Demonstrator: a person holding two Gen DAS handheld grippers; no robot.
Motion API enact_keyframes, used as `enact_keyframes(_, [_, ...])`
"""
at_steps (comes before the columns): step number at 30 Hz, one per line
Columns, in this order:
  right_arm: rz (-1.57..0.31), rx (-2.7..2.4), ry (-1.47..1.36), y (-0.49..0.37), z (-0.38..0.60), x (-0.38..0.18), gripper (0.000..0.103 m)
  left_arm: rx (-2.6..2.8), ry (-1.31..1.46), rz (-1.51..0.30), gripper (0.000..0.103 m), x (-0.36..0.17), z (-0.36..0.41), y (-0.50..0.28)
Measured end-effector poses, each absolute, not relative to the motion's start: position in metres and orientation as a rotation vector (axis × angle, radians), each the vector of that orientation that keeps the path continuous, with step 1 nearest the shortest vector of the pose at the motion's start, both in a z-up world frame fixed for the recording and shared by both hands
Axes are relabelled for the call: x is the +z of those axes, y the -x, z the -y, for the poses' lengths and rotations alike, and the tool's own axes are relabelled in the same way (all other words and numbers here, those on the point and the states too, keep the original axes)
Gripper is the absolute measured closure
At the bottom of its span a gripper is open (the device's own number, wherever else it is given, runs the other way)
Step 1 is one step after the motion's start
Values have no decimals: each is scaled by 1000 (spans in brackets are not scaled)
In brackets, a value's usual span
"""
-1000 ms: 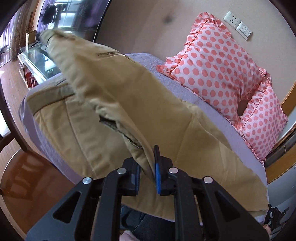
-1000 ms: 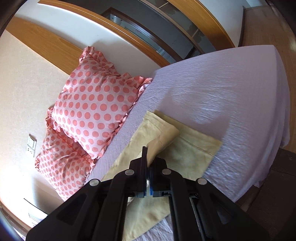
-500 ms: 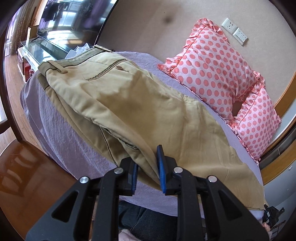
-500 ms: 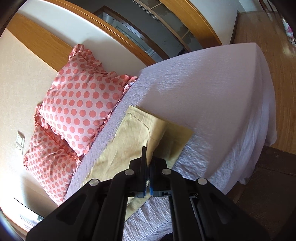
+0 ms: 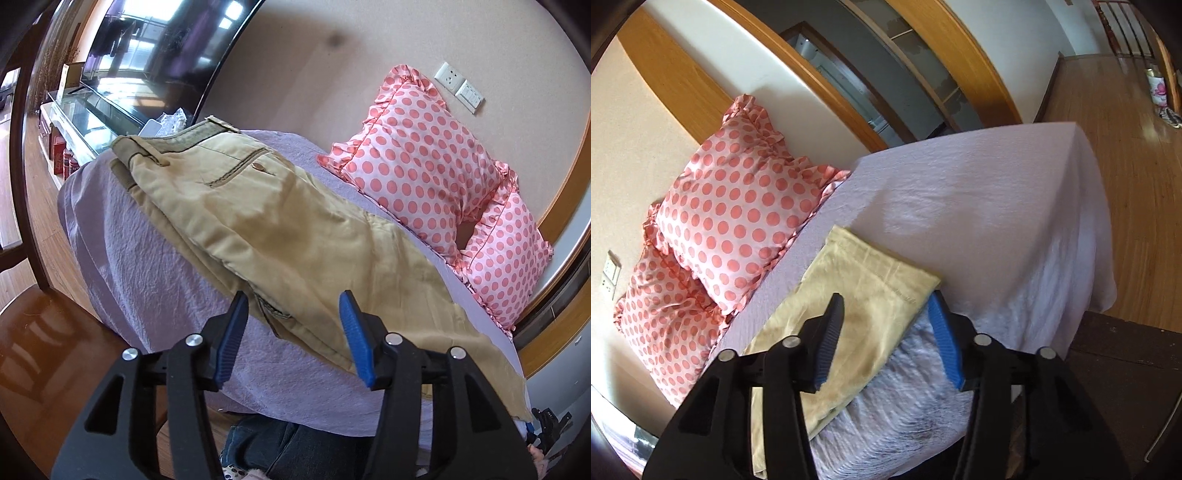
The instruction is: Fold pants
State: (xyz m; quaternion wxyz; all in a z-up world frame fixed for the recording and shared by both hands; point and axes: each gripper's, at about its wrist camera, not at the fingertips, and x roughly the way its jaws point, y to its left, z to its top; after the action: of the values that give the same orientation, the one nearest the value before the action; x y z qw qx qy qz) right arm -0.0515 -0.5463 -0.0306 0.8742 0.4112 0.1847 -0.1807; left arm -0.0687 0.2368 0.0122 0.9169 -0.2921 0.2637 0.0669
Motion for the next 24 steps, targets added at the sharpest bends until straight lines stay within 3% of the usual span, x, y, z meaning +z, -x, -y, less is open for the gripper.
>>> enact_keyframes(2, [-389, -348, -835, 45, 540, -32, 70, 151, 634, -532, 49, 9, -244, 73])
enact_keyframes(3, [-395, -323, -832, 40, 538, -35, 85, 151, 650, -531, 48, 7, -247, 75])
enact_keyframes(5, [-375, -316, -767, 36, 531, -32, 96, 152, 669, -526, 46, 5, -251, 78])
enact_keyframes(9, [-303, -167, -638, 19, 486, 2, 97, 144, 708, -502, 40, 2, -256, 82])
enact_keyframes(15, [-282, 339, -493, -38, 336, 57, 97, 121, 725, -486, 29, 1, -253, 84])
enact_keyframes(18, [-367, 599, -436, -58, 247, 52, 97, 105, 729, -469, 25, 2, -250, 85])
enact_keyframes(22, [-622, 792, -217, -68, 138, 13, 97, 95, 721, -457, 23, 4, -247, 84])
enact_keyframes(23, [-674, 794, -164, -66, 121, 3, 94, 101, 711, -458, 23, 5, -248, 84])
enact_keyframes(24, [-715, 792, -122, -63, 109, -5, 82, 107, 699, -455, 23, 6, -248, 85])
